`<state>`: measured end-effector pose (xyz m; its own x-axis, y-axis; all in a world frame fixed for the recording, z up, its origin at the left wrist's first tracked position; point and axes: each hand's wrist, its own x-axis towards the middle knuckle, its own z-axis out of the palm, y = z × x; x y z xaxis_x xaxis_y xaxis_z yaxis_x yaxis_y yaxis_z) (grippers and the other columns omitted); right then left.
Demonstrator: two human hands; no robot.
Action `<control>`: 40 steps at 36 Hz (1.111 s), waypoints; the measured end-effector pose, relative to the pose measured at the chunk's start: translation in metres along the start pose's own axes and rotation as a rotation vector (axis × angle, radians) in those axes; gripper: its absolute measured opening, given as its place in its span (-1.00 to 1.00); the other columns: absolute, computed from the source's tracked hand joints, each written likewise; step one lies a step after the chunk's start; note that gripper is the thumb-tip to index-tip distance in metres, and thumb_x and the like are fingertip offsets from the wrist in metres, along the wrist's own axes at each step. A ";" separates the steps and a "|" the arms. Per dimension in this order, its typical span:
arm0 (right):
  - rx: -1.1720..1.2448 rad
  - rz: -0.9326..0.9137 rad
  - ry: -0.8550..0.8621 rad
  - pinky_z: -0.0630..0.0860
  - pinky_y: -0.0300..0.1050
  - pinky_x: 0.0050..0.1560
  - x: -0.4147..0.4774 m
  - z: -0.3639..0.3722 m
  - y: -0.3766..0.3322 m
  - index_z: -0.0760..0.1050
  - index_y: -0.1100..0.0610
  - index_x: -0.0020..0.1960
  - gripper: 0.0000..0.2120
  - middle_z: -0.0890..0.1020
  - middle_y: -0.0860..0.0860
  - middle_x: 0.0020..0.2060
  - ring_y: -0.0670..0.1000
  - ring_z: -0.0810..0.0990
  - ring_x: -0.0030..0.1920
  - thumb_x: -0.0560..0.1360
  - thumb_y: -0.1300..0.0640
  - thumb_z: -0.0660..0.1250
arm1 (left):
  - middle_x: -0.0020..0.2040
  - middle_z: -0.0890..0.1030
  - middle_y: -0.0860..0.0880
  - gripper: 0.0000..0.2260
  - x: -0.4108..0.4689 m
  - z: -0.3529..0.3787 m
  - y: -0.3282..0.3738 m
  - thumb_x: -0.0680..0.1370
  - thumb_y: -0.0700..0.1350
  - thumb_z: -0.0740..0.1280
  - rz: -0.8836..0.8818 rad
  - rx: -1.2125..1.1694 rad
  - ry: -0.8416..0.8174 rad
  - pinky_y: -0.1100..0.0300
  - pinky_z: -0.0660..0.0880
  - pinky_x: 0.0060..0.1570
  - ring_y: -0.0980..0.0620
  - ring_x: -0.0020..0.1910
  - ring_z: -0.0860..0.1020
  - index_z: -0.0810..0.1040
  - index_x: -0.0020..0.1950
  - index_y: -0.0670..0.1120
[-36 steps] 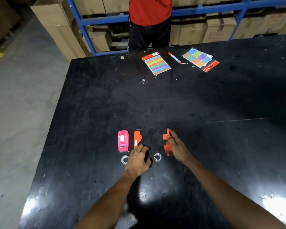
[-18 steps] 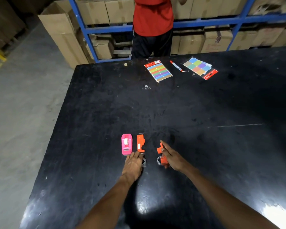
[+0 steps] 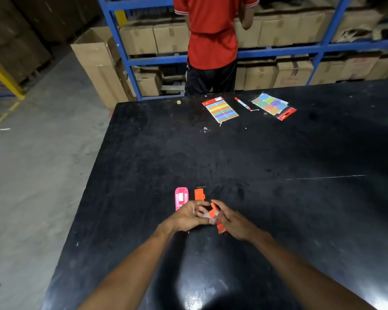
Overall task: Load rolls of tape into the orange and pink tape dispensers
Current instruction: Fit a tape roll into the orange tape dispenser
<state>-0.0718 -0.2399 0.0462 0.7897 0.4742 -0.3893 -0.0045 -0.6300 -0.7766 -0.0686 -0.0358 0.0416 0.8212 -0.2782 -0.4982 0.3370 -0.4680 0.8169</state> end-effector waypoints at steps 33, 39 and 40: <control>0.680 0.141 0.071 0.65 0.19 0.02 0.022 0.009 -0.011 0.34 -0.21 0.42 -0.65 0.67 0.12 0.16 0.31 0.72 -0.02 0.68 0.05 0.20 | -0.05 0.70 -0.18 -0.41 0.027 -0.015 0.002 0.29 0.02 0.64 -0.052 -0.376 0.197 0.05 0.65 0.01 -0.09 -0.10 0.71 0.47 0.15 -0.18; 0.663 0.141 0.087 0.66 0.04 -0.01 0.046 -0.003 0.006 0.39 -0.15 0.45 -0.63 0.61 -0.06 0.28 0.05 0.66 0.19 0.66 0.04 0.25 | -0.32 0.65 0.09 -0.66 0.055 -0.019 0.004 0.43 0.02 0.55 -0.090 -0.421 0.220 0.19 0.60 -0.29 0.18 -0.32 0.63 0.50 0.04 -0.09; 0.659 0.134 0.094 0.63 0.00 0.05 0.051 -0.005 0.008 0.41 -0.14 0.44 -0.64 0.62 -0.09 0.28 -0.01 0.64 0.22 0.66 0.06 0.25 | -0.36 0.63 0.12 -0.70 0.060 -0.019 0.006 0.48 0.06 0.50 -0.107 -0.418 0.257 0.25 0.58 -0.34 0.21 -0.35 0.61 0.52 0.02 -0.10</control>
<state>-0.0289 -0.2242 0.0225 0.8062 0.3440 -0.4814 -0.4552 -0.1592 -0.8761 -0.0089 -0.0393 0.0224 0.8412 -0.0064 -0.5407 0.5379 -0.0922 0.8379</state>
